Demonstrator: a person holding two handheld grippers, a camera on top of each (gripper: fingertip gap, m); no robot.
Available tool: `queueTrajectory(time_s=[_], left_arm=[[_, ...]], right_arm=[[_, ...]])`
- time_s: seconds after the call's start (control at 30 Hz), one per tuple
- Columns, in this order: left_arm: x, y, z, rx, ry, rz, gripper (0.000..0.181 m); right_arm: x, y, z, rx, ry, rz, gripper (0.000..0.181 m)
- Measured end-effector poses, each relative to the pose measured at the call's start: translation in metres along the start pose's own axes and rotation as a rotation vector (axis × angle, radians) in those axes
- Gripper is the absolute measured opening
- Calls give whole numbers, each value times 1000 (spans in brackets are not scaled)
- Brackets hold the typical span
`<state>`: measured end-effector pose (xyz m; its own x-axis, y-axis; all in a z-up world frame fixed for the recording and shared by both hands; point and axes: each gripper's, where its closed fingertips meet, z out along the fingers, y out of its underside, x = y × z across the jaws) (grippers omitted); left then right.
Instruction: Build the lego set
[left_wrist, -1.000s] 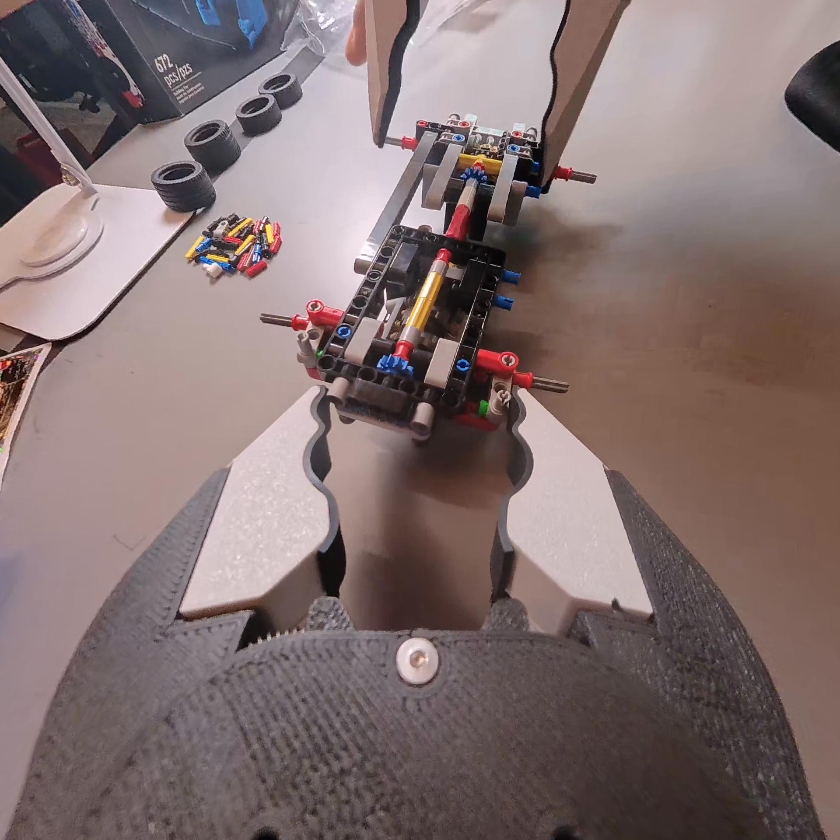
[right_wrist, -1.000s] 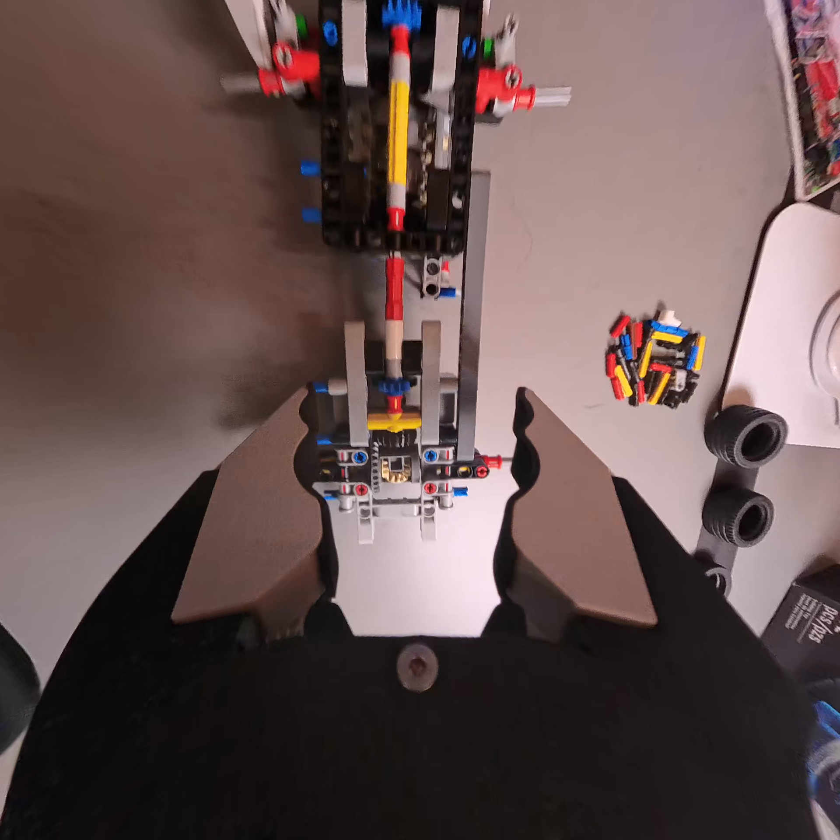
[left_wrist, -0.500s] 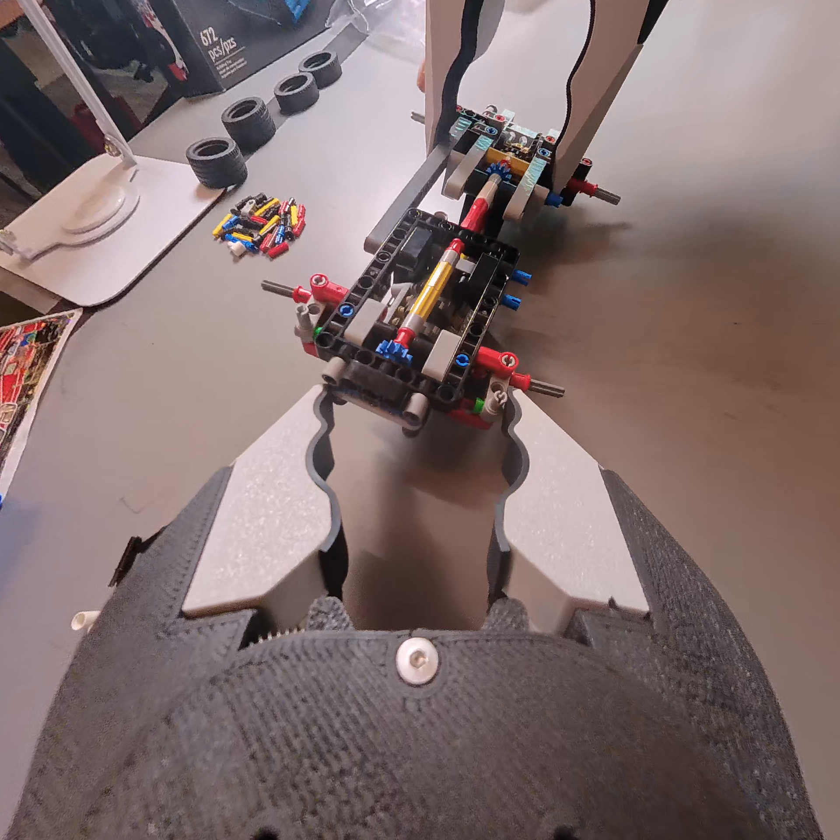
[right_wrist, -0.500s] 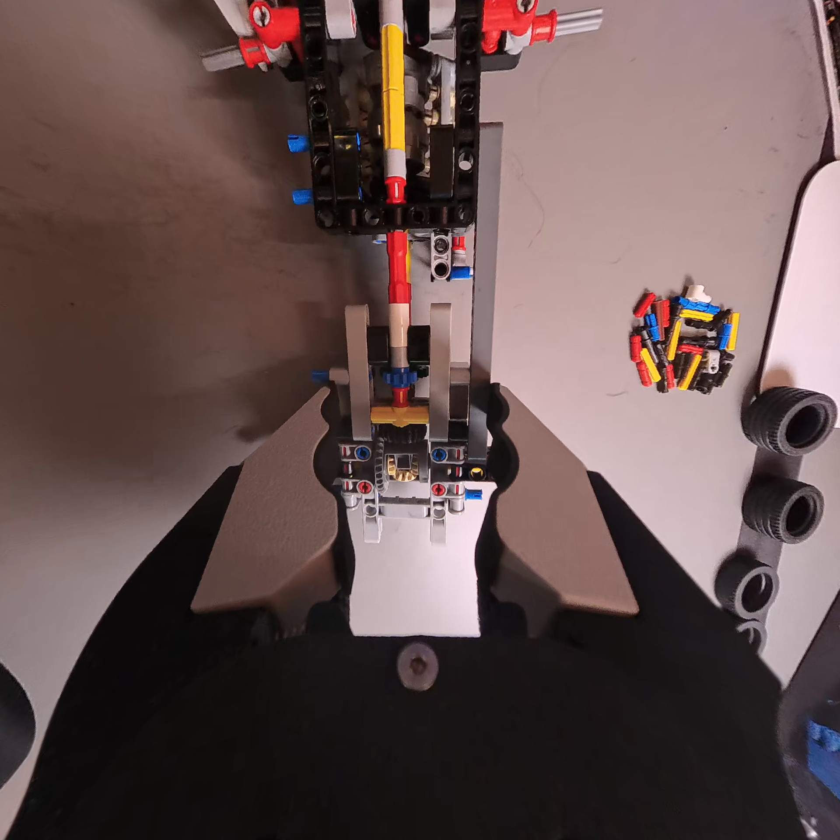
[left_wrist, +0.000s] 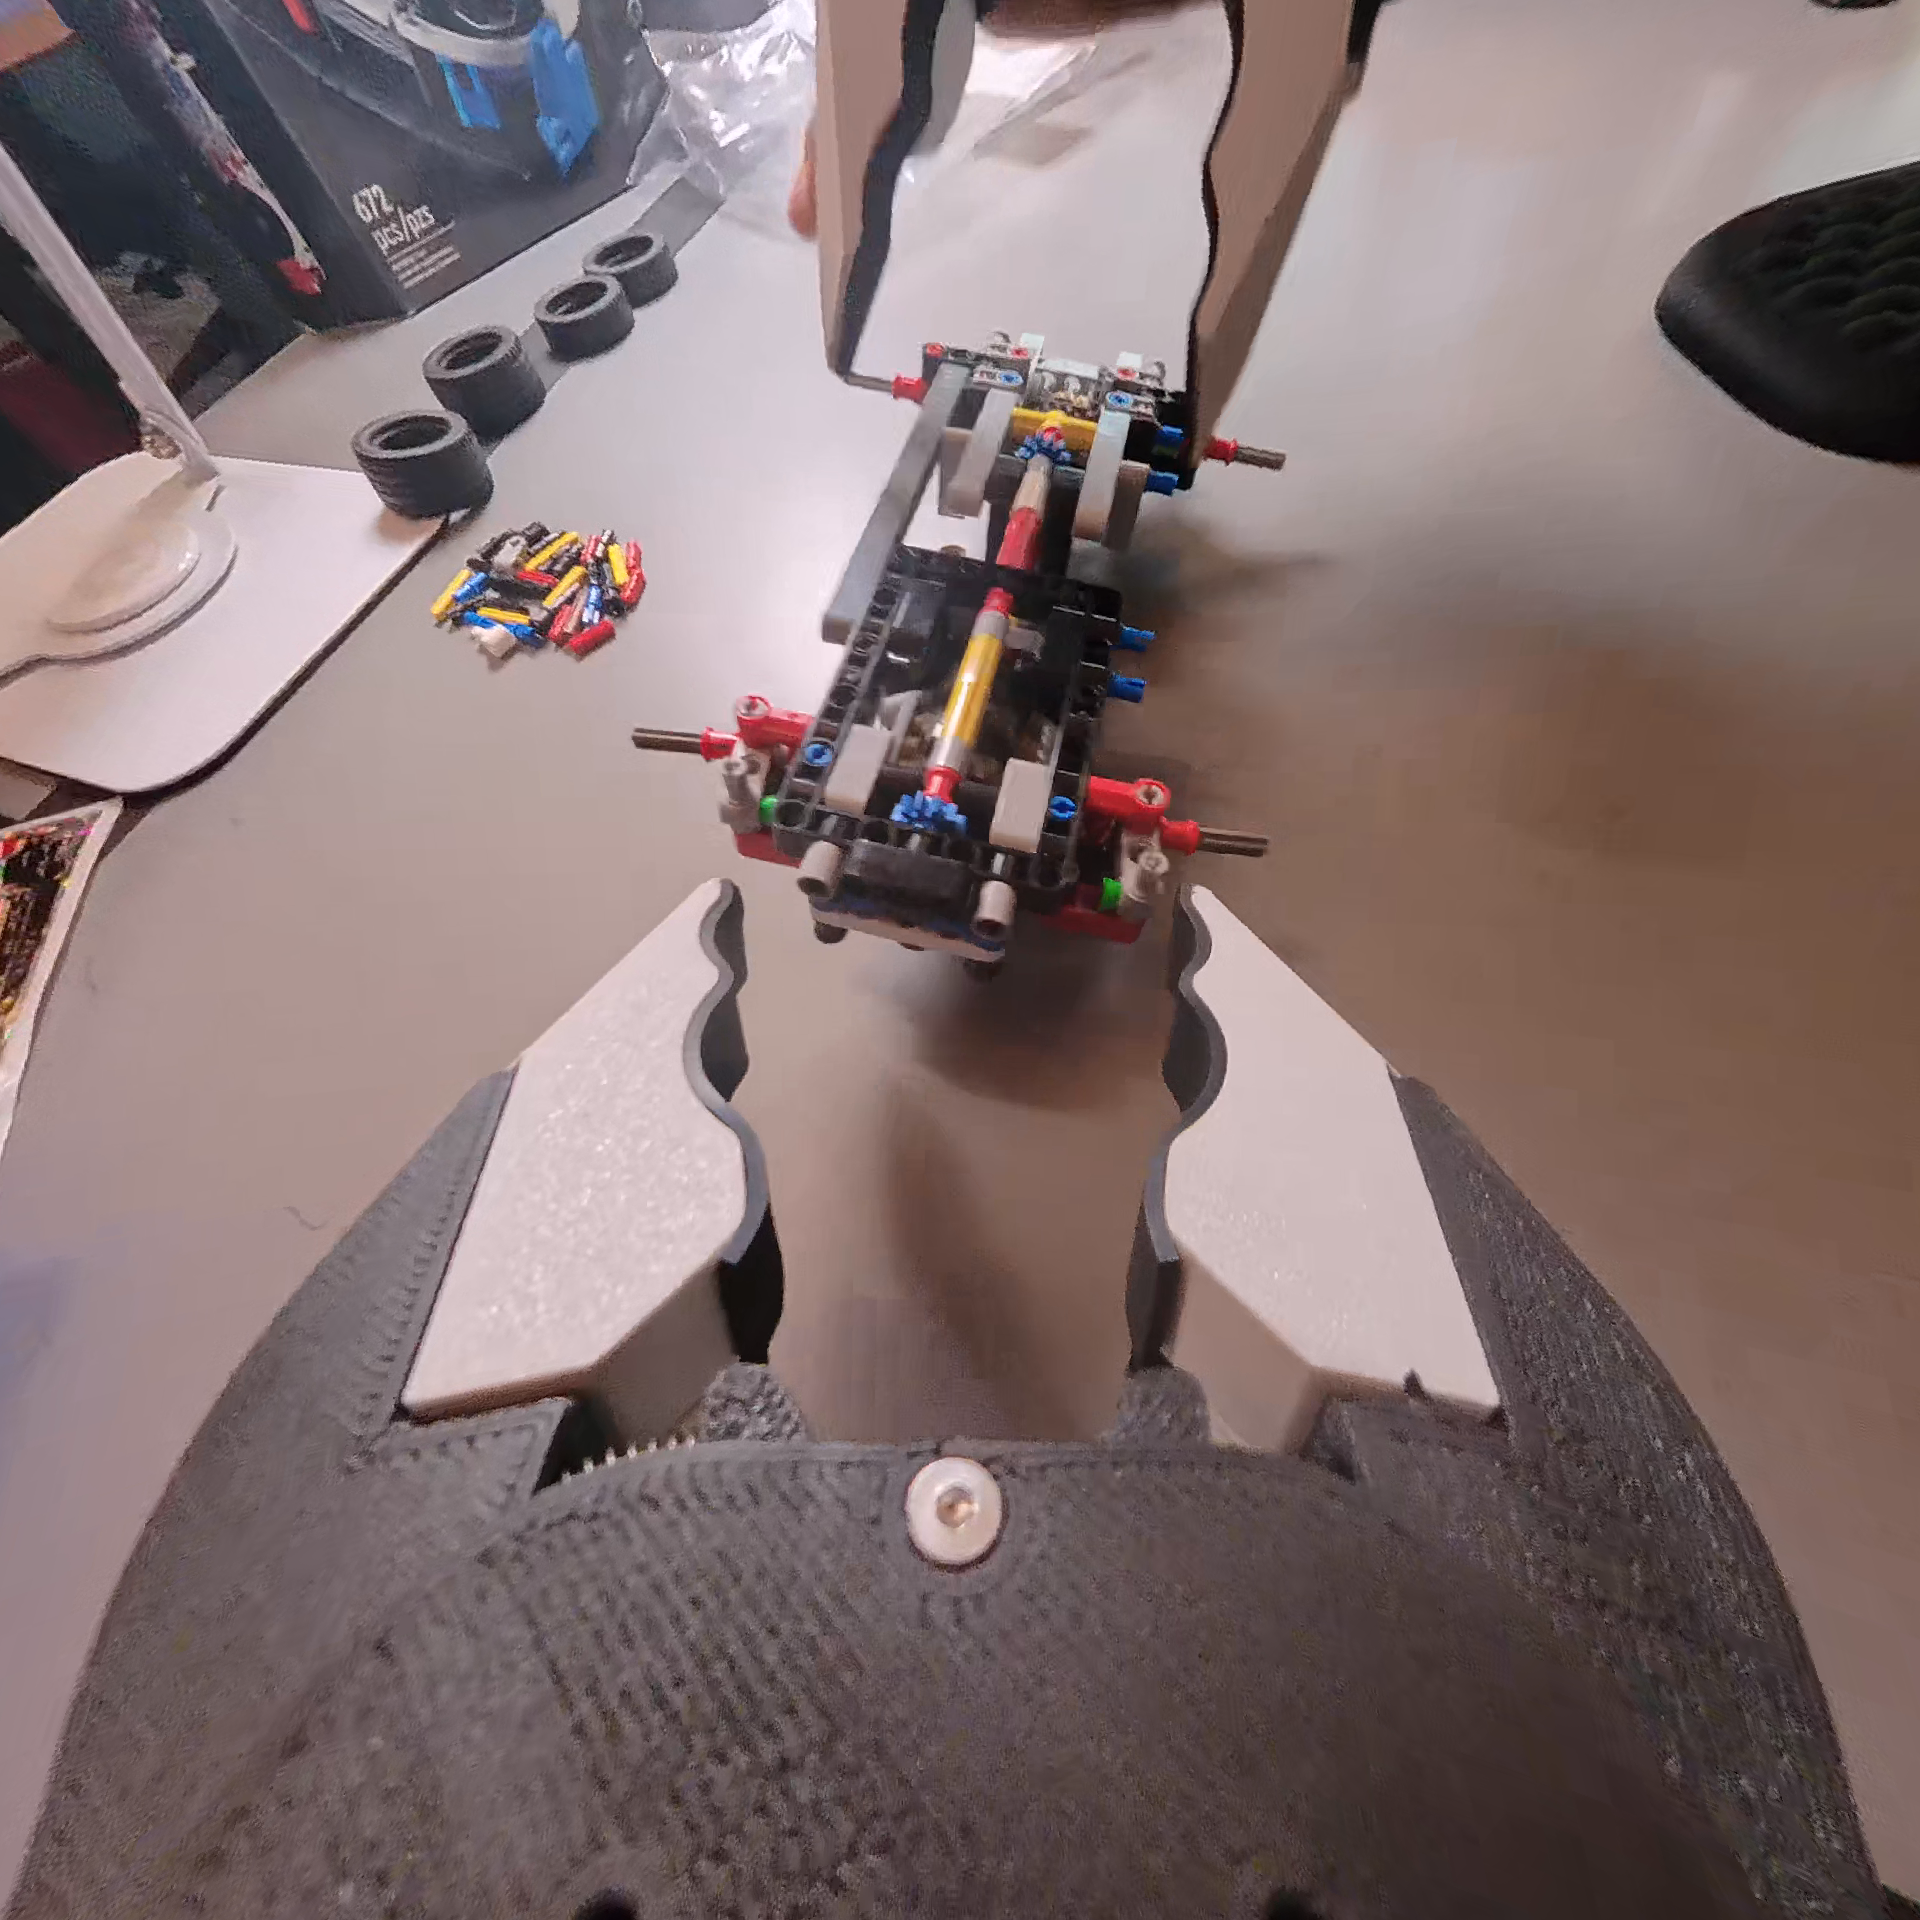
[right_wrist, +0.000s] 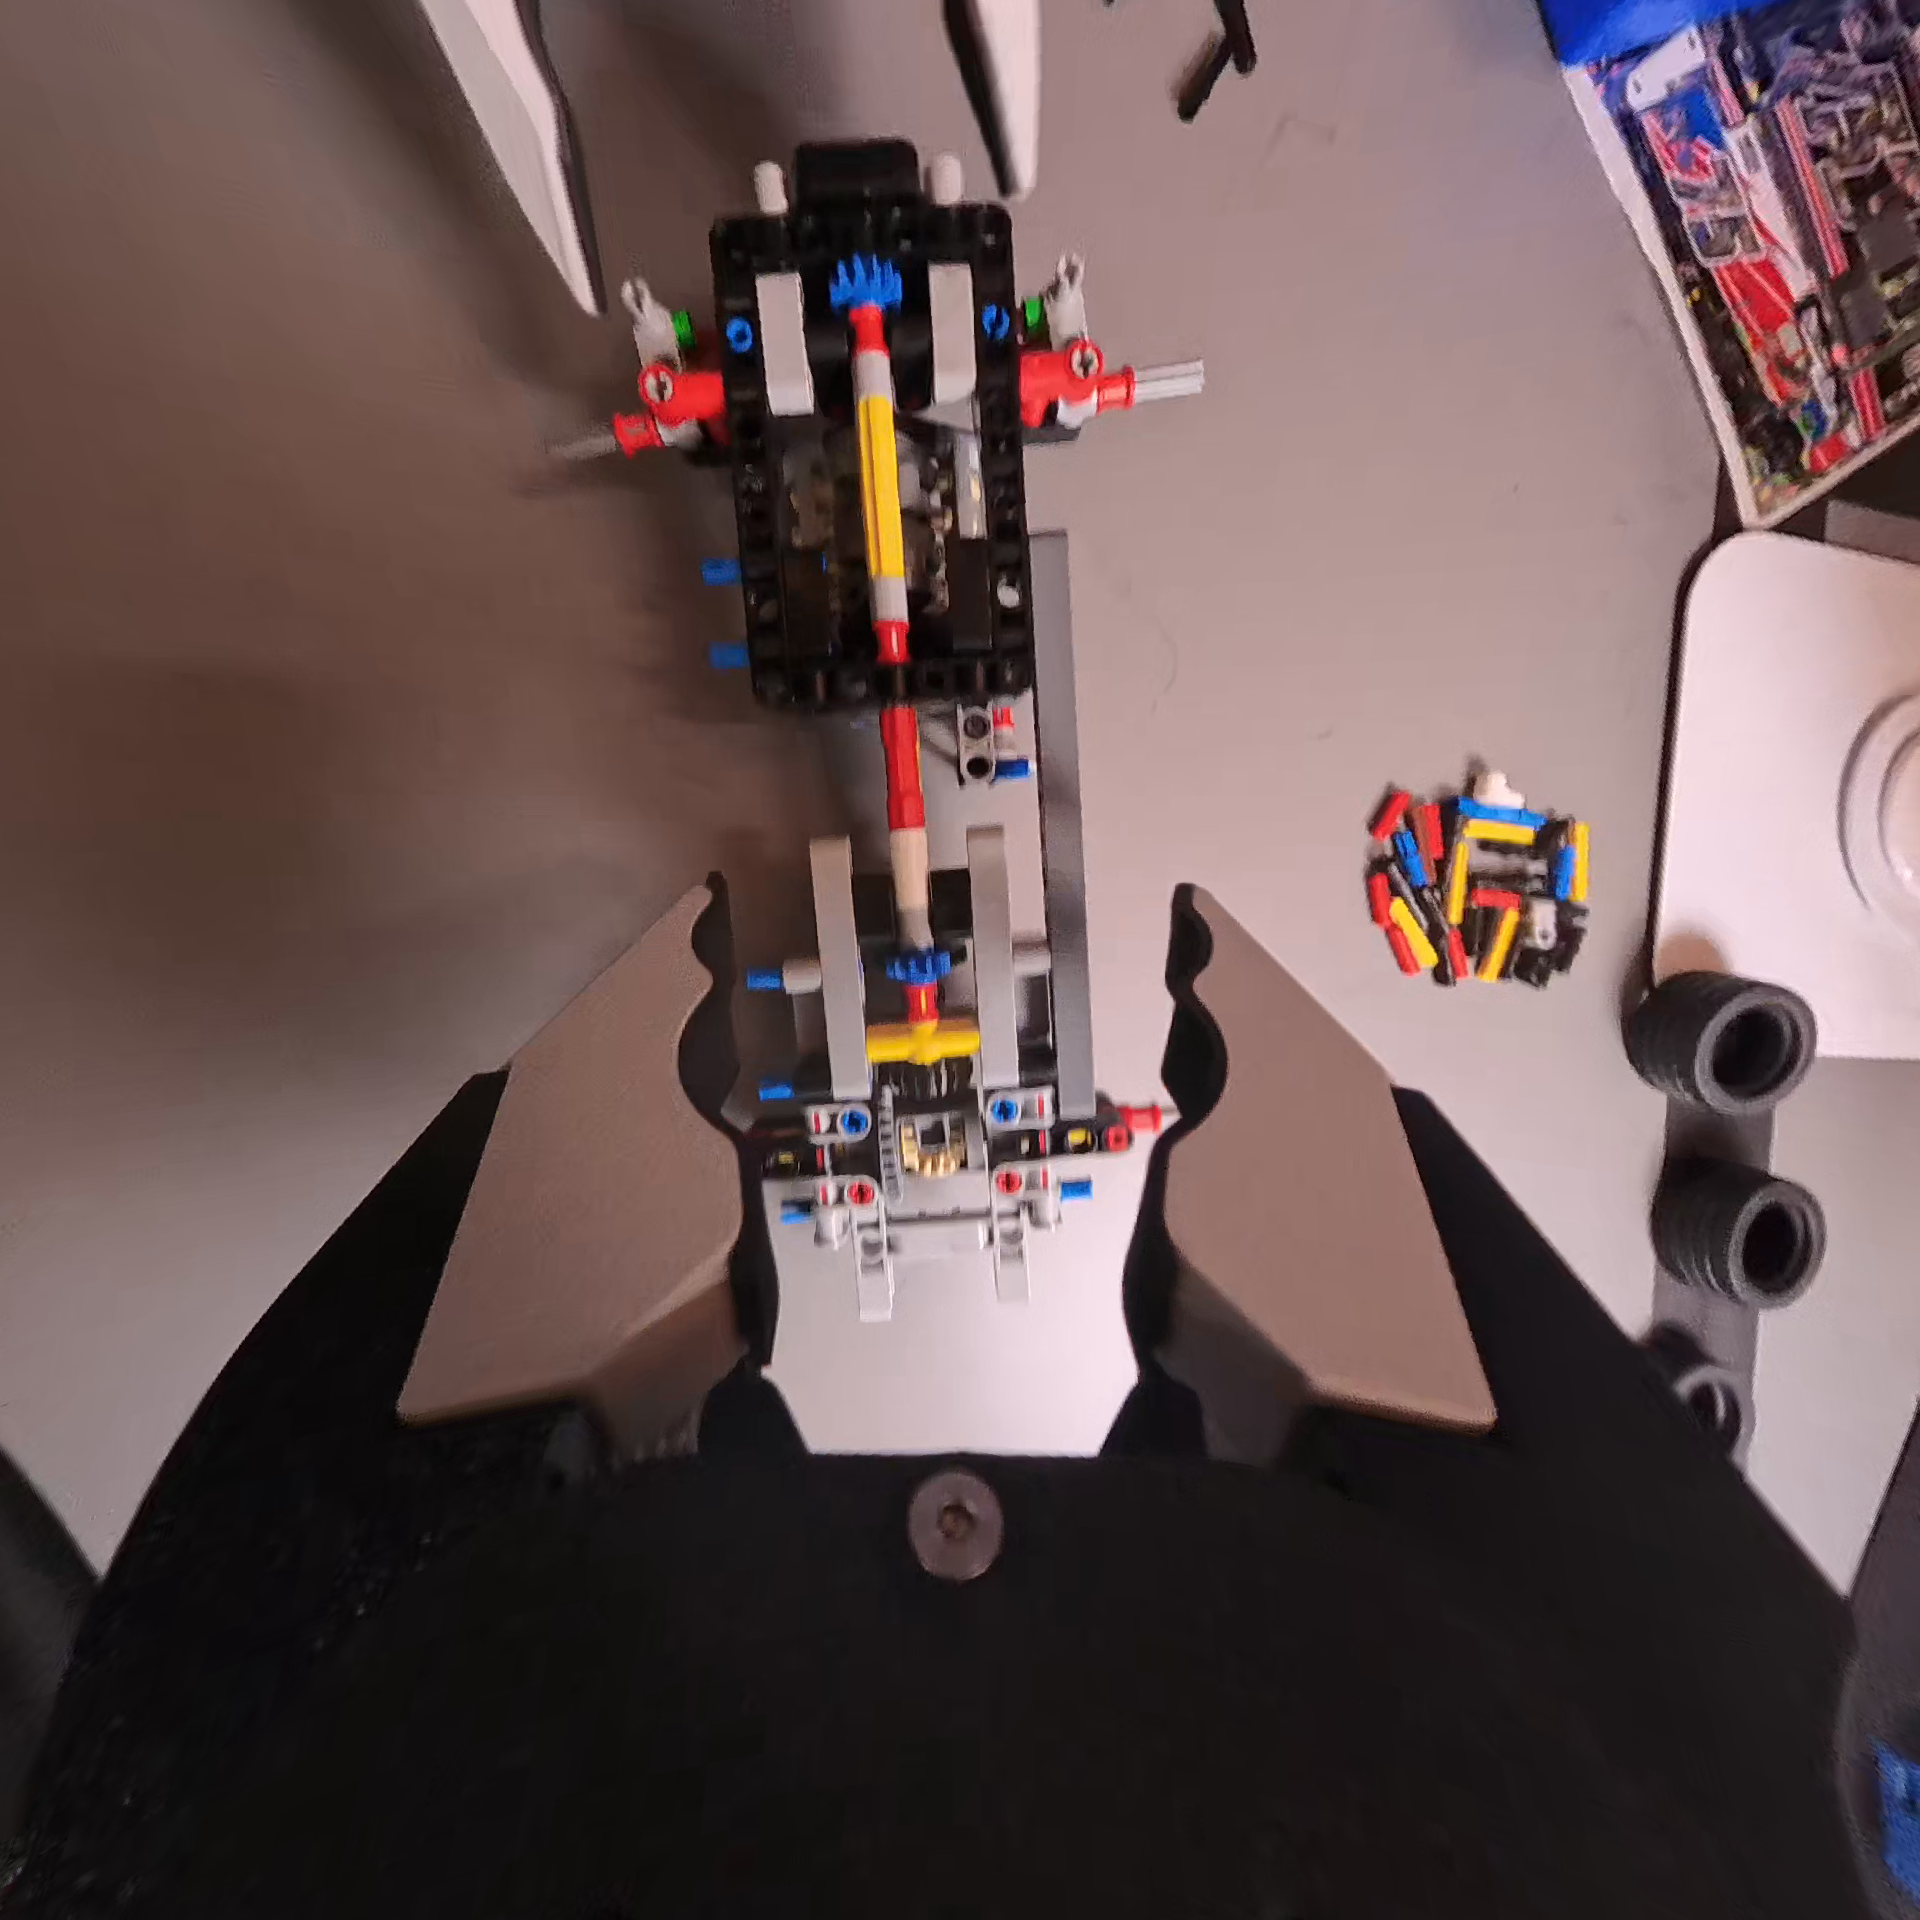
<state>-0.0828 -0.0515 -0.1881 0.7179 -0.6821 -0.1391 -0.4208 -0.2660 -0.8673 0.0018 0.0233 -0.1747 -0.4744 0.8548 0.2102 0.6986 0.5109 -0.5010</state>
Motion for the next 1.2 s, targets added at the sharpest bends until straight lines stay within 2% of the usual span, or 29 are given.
queueTrajectory(time_s=[0.03, 0.17, 0.2, 0.23, 0.5, 0.6, 0.7, 0.83, 1.0, 1.1, 1.2], left_arm=[[-4, -2, 0, 10, 10, -6, 79], [-8, -4, 9, 3, 65, -24, 76], [-7, -3, 11, -2, 70, -15, 75], [-6, -2, 13, -9, 65, -10, 75], [-4, -1, 15, -1, 21, -13, 75], [-6, -3, 13, 14, -1, -18, 73], [-8, -6, 8, 42, -16, -25, 75], [-12, -19, -8, 120, -30, -66, 75], [-28, -28, -21, 206, -85, -165, 70], [-37, -32, -21, 254, -114, -232, 70], [-44, -38, -18, 301, -126, -294, 70]], right_arm=[[-1, -6, 7, 4, -11, -13, 82], [-6, -21, 38, -15, -51, -86, 82], [-6, -25, 42, -10, -57, -90, 71], [-4, -28, 44, 2, -53, -94, 67], [-7, -31, 45, 23, -53, -70, 67], [-7, -31, 44, 38, 2, -49, 72], [-4, -37, 21, 121, 83, 12, 87], [0, -37, -38, 354, 238, 174, 79], [11, 9, -93, 602, 481, 436, 64], [19, 45, -101, 604, 576, 496, 62], [29, 66, -102, 608, 632, 509, 53]])
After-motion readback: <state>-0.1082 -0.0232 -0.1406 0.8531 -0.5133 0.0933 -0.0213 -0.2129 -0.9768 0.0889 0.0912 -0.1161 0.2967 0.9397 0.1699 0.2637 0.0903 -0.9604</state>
